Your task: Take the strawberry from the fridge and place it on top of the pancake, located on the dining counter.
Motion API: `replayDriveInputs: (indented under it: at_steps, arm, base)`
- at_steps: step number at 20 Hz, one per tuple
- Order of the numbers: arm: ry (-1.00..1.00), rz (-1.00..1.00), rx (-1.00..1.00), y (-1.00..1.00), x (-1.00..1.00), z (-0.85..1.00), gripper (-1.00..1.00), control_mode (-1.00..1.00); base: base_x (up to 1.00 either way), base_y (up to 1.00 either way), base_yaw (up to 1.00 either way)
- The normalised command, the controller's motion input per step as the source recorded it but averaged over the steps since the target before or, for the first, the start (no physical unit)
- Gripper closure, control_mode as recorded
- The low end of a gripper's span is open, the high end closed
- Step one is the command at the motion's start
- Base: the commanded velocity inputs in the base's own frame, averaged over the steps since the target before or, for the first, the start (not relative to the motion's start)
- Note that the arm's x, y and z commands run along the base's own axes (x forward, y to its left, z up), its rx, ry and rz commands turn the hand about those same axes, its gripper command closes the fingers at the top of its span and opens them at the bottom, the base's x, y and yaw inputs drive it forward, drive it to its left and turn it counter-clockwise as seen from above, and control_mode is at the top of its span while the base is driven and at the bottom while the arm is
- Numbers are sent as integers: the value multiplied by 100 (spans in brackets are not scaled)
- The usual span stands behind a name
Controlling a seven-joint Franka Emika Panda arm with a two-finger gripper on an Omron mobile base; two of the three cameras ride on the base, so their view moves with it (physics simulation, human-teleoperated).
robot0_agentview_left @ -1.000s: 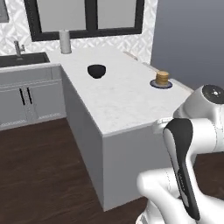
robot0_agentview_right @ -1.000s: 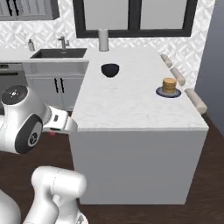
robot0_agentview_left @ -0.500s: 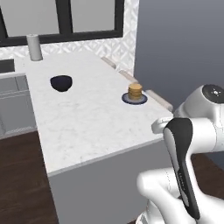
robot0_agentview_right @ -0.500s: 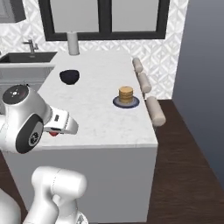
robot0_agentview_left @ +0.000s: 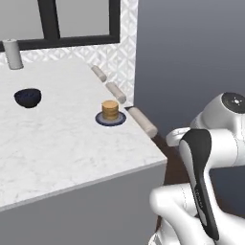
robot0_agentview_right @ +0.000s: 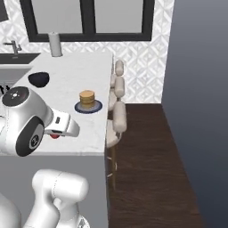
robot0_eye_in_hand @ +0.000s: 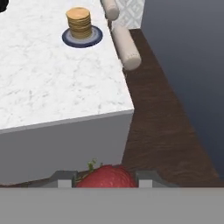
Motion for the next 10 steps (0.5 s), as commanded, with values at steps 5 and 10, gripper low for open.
replayDriveInputs:
  at_steps: [5, 10]
  arm:
    - [0, 0, 0, 0, 0, 0, 100, 100]
    - [0, 0, 0, 0, 0, 0, 100, 100]
  base:
    - [29, -100, 34]
    - [41, -100, 37]
